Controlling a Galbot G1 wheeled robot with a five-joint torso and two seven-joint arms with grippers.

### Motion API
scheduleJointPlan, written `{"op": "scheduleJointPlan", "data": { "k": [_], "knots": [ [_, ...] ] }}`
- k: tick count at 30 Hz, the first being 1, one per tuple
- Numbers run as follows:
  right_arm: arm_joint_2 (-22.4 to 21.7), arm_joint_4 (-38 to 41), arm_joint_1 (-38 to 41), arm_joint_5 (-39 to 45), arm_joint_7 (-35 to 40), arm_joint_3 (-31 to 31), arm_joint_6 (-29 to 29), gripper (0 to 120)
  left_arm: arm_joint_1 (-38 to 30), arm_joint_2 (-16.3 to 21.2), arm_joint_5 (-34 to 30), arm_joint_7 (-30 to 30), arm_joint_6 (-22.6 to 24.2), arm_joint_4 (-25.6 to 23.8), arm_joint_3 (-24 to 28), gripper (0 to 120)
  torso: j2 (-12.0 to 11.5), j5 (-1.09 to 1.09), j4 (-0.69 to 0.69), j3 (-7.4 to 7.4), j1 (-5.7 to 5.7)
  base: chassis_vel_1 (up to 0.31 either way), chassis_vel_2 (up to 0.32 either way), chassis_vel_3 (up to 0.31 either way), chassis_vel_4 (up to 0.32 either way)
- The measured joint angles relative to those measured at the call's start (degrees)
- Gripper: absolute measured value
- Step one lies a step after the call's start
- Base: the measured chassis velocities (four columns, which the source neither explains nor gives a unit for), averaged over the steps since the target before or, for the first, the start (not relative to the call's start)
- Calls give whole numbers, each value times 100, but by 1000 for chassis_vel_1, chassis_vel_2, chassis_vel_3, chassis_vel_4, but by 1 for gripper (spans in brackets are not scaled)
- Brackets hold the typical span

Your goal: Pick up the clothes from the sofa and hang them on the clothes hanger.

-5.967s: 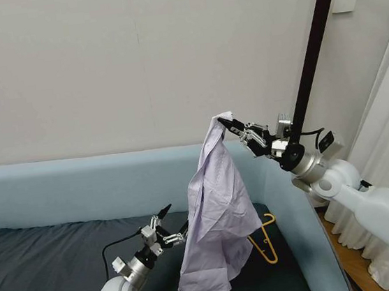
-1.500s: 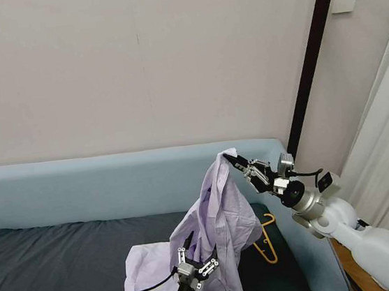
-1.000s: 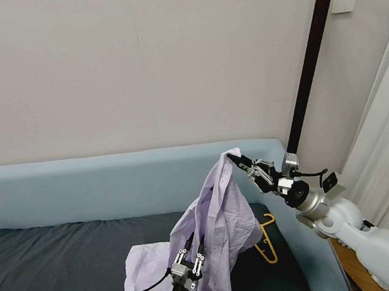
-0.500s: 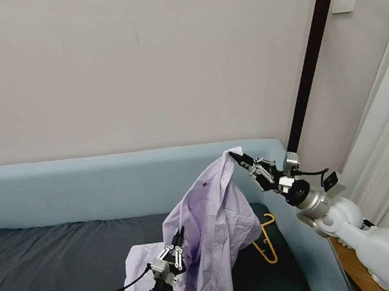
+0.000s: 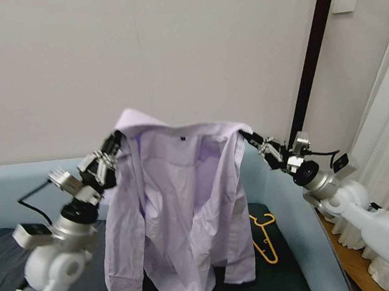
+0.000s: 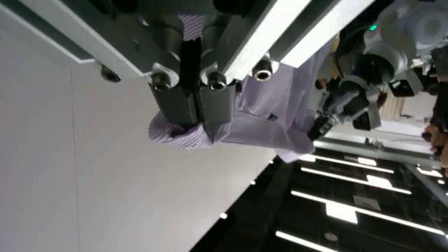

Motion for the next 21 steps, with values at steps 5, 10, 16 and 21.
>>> {"op": "scheduleJointPlan", "data": {
  "k": [5, 10, 16, 21],
  "knots": [
    [-105, 407, -224, -78, 194, 87, -24, 0, 278, 187, 280, 115, 342, 6, -345, 0, 0, -2, 3, -1, -1, 0, 0, 0, 0],
    [-74, 526, -1000, -1169, 677, 41, -5, 0, 632, 152, 1014, 1179, 623, 283, -546, 0, 1, -1, -1, -1, -2, 0, 0, 0, 0],
    [363, 21, -1577, -2512, 1169, -246, 179, 0, 537, 98, 1785, 2782, 669, 952, -645, 0, 0, 4, -1, 0, -1, 0, 0, 0, 0],
    [935, -658, -1697, -2912, 1210, -478, 376, 0, 699, -67, 2430, 3235, 635, 1413, -828, 0, 0, 1, 1, 0, -1, 0, 0, 0, 0]
  ]
}}
